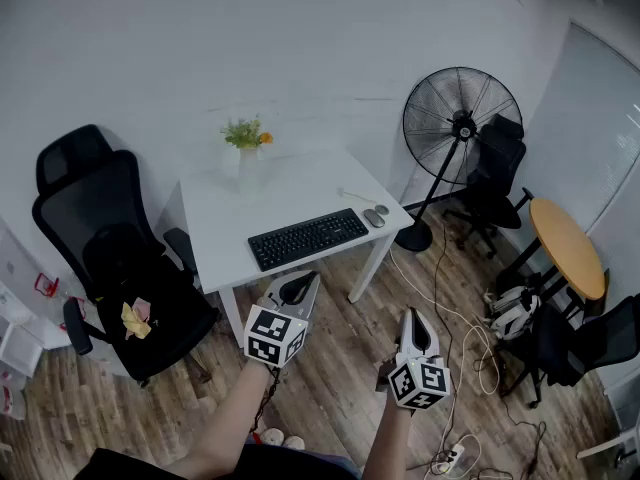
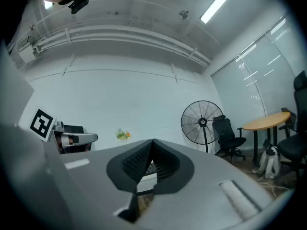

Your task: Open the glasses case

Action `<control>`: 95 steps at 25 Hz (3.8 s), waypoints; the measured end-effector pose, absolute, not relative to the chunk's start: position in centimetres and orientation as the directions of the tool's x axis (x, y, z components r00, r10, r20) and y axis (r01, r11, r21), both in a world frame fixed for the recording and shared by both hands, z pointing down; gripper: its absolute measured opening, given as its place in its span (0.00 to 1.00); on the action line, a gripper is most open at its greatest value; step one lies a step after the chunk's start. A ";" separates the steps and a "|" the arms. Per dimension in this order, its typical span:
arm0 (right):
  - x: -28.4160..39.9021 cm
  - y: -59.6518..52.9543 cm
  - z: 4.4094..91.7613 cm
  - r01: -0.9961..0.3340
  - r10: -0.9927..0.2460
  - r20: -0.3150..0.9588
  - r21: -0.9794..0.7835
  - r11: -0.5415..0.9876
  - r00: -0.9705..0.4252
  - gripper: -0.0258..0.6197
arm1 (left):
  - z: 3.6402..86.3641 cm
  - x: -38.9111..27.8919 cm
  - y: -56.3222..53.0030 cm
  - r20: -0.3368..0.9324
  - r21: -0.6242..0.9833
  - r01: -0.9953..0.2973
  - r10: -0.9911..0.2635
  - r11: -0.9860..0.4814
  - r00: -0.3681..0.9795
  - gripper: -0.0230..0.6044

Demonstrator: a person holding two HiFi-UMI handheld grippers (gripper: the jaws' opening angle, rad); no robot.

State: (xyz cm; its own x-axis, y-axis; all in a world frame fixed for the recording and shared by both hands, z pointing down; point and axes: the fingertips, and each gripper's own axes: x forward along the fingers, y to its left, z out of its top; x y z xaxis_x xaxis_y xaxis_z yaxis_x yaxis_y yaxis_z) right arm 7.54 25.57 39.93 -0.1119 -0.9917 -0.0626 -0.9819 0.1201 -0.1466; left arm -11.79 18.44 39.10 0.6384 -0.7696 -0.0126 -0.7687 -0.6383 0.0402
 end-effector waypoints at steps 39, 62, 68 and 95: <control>8.2 26.2 41.3 -0.982 -0.991 -0.031 -0.134 0.133 -0.130 0.06 | 41.0 -11.5 19.4 0.004 0.096 -0.763 -0.767 -0.639 0.642 0.26; 13.4 14.3 45.5 -0.978 -0.988 0.006 -0.146 0.150 -0.152 0.06 | 44.0 -6.8 7.8 0.014 0.099 -0.778 -0.781 -0.620 0.624 0.27; 16.1 3.5 47.0 -0.983 -0.993 0.008 -0.143 0.115 -0.117 0.06 | 44.2 -5.0 -3.8 -0.004 0.094 -0.777 -0.781 -0.622 0.624 0.28; 21.5 -29.5 47.2 -0.984 -0.994 0.070 -0.162 0.070 -0.083 0.06 | 46.1 3.6 -36.2 0.097 0.138 -0.704 -0.698 -0.697 0.710 0.28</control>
State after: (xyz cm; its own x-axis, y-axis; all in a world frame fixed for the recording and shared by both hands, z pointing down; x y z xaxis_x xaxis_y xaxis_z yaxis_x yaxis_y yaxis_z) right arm 21.47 -29.47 47.19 -0.0827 -0.9941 0.0704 -0.9843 0.0705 -0.1616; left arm 3.64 -36.16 46.12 0.7098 -0.6976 0.0970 -0.7038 -0.6969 0.1377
